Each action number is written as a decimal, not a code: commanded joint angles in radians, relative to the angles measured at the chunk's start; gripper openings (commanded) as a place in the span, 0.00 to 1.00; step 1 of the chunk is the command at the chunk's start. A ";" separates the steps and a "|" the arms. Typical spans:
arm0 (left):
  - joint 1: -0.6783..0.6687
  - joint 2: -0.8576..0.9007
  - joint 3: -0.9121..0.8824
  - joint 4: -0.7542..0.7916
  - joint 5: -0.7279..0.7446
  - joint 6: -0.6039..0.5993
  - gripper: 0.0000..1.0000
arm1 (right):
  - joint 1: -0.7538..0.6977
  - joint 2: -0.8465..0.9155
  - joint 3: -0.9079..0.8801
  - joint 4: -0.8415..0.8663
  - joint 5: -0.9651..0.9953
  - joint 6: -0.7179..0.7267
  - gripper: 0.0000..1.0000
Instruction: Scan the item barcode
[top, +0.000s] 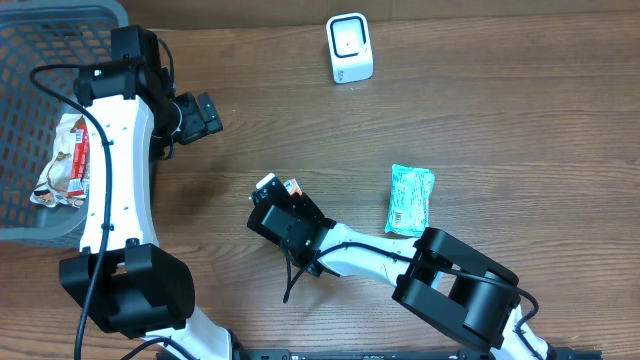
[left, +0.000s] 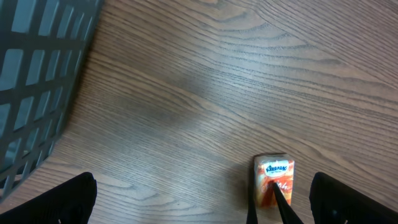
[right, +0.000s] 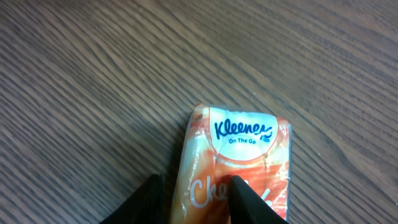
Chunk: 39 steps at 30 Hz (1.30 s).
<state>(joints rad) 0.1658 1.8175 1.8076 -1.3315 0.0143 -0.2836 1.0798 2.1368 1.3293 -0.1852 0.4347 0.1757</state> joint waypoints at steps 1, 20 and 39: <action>0.002 -0.033 0.019 0.001 -0.003 0.018 0.99 | -0.002 0.016 0.013 -0.028 -0.021 0.004 0.35; 0.002 -0.033 0.019 0.001 -0.003 0.018 1.00 | -0.023 -0.154 0.021 -0.094 -0.038 0.124 0.04; 0.002 -0.033 0.019 0.001 -0.003 0.018 1.00 | -0.344 -0.227 -0.089 0.012 -1.004 0.379 0.04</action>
<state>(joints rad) 0.1654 1.8175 1.8076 -1.3312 0.0143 -0.2836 0.7341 1.8820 1.2884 -0.2230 -0.3809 0.5327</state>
